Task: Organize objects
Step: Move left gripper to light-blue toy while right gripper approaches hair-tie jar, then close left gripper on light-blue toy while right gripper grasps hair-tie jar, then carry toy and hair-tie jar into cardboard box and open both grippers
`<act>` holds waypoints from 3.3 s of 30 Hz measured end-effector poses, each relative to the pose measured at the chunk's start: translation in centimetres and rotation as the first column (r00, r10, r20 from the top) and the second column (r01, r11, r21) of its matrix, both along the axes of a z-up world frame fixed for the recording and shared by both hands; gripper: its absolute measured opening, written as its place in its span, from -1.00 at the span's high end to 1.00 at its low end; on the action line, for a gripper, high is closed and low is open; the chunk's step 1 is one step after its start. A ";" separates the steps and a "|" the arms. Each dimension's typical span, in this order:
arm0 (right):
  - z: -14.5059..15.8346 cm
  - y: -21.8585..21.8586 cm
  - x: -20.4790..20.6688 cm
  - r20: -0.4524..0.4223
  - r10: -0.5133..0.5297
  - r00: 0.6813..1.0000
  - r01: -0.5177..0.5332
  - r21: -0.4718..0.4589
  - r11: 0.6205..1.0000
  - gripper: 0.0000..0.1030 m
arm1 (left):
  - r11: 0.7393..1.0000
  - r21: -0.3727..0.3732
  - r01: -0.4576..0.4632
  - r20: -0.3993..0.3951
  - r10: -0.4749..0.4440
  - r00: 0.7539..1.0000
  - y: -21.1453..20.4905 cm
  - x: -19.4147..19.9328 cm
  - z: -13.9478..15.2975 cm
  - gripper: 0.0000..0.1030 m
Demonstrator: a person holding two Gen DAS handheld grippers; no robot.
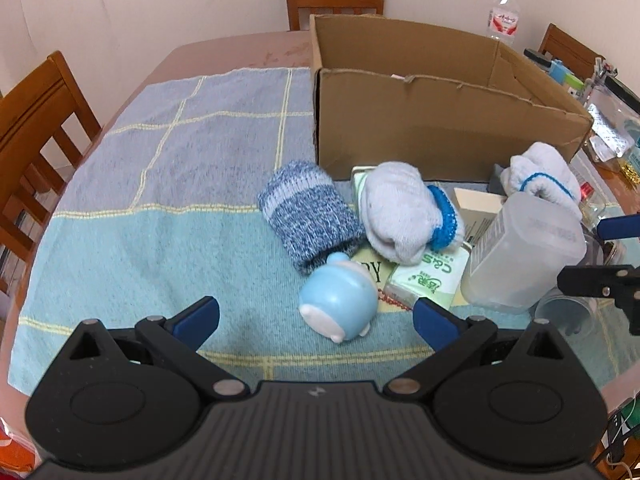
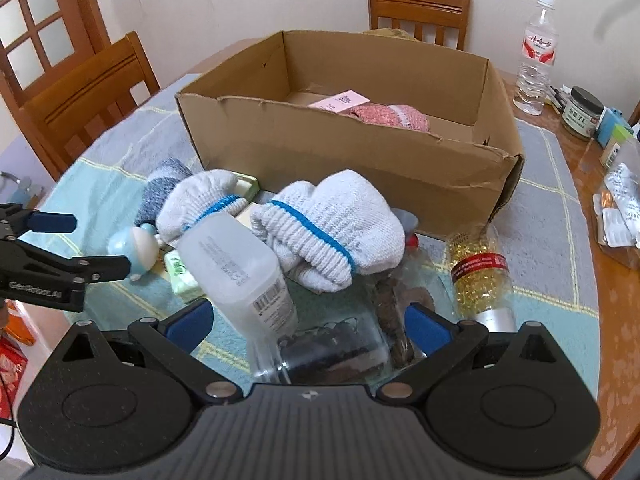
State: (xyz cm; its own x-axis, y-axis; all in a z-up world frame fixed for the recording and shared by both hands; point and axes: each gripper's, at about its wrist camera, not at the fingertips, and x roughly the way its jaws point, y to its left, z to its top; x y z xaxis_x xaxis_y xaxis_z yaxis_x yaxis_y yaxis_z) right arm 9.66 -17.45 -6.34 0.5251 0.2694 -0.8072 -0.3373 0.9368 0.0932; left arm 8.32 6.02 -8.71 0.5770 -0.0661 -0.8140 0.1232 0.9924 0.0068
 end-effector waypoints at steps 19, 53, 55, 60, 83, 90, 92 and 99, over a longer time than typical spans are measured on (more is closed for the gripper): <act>-2.4 2.1 -2.2 -0.153 0.048 0.987 -0.050 -0.009 0.999 -1.00 | 1.000 0.015 0.025 -0.024 -0.025 0.999 -0.1 1.1 -1.3 -0.99; -4.7 3.2 -2.6 -0.097 0.002 0.995 -0.013 -0.110 0.994 -0.99 | 0.946 -0.013 0.323 -0.004 -0.323 0.946 -0.7 2.5 -2.4 0.06; -4.6 3.3 -2.5 -0.098 0.003 0.995 -0.013 -0.104 0.995 -0.93 | 0.945 -0.014 0.328 -0.011 -0.328 0.945 -0.7 2.5 -2.5 0.09; -4.4 3.0 -2.5 -0.108 0.005 0.994 -0.017 -0.104 0.994 -0.63 | 0.940 -0.008 0.341 -0.017 -0.342 0.940 -0.6 2.2 -2.2 0.11; 2.8 -0.8 -1.6 -0.116 0.010 0.993 -0.019 -0.074 0.997 -0.54 | 0.912 -0.009 0.411 -0.013 -0.411 0.912 -1.4 1.4 6.8 0.13; 6.8 -2.2 -0.4 -0.069 0.027 0.997 -0.030 -0.039 0.999 -0.54 | 0.895 -0.015 0.447 0.050 -0.446 0.894 -3.2 2.9 11.2 0.13; 7.7 -2.2 0.1 -0.044 0.036 0.998 -0.038 -0.030 0.999 -0.54 | 0.891 -0.009 0.453 0.072 -0.452 0.889 -3.9 3.7 12.0 0.13; 10.4 -2.0 3.4 0.054 0.027 0.998 -0.027 -0.006 1.000 -0.54 | 0.884 0.035 0.466 0.152 -0.466 0.872 -6.4 7.4 14.5 0.13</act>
